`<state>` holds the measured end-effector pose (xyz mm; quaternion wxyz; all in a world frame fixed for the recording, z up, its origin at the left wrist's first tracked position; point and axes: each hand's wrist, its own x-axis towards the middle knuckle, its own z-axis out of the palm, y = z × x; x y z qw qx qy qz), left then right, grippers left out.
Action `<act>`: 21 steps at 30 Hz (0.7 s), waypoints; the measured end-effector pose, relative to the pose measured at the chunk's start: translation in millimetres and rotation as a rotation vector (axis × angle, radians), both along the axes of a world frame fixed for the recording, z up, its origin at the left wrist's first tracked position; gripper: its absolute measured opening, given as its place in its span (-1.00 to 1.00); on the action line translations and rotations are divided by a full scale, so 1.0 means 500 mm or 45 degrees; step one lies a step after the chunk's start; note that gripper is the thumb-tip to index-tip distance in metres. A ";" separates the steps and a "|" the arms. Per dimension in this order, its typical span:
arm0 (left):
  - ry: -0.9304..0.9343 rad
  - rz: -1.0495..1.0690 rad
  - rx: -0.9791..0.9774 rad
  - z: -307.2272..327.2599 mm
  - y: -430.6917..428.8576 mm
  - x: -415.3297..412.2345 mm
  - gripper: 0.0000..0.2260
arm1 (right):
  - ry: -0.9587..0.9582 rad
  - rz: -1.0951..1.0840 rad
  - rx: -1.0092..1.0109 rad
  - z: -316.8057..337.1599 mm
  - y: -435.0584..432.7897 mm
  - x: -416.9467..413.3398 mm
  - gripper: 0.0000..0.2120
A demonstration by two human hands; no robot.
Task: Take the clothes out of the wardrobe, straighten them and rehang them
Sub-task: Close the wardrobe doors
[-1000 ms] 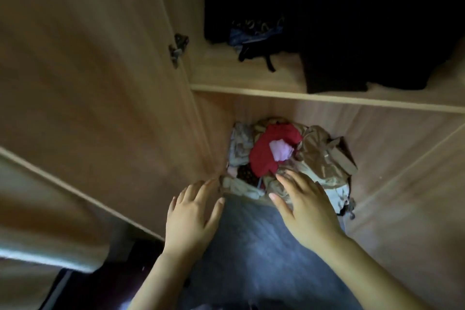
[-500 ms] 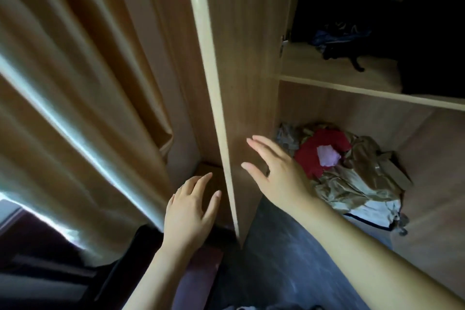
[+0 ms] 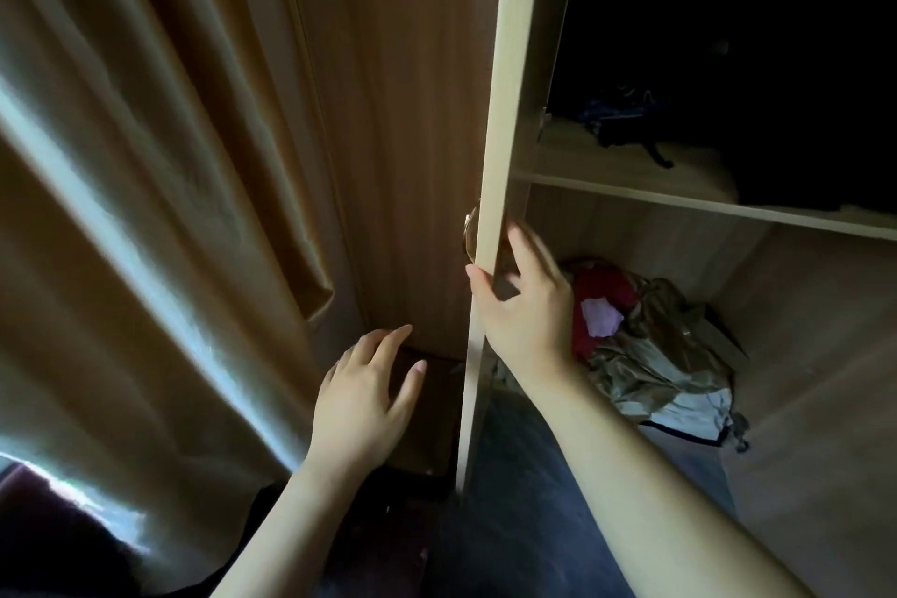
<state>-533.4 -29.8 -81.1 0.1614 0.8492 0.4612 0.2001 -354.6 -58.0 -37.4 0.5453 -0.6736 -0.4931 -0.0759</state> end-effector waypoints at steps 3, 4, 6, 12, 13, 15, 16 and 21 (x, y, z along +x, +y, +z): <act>-0.005 -0.094 0.039 0.031 0.020 0.035 -0.47 | 0.018 0.001 0.021 -0.012 -0.023 0.023 -0.51; -0.007 -0.134 0.053 0.042 0.026 0.051 -0.49 | 0.013 -0.019 0.038 -0.013 -0.036 0.034 -0.52; -0.009 -0.224 0.104 0.064 0.037 0.087 -0.51 | 0.006 -0.091 0.078 -0.012 -0.070 0.057 -0.51; -0.070 -0.530 0.264 0.122 0.049 0.244 -0.49 | -0.010 -0.224 0.103 0.005 -0.176 0.160 -0.21; -0.085 -0.580 0.295 0.131 0.050 0.274 -0.50 | -0.027 -0.250 0.095 0.008 -0.189 0.183 -0.17; -0.120 -0.674 0.353 0.152 0.050 0.335 -0.52 | -0.049 -0.298 0.068 0.012 -0.211 0.231 -0.15; -0.144 -0.712 0.381 0.163 0.050 0.367 -0.52 | -0.051 -0.321 0.054 0.014 -0.219 0.258 -0.15; -0.262 -0.830 0.514 0.203 0.066 0.529 -0.52 | -0.048 -0.423 0.042 0.019 -0.245 0.404 -0.20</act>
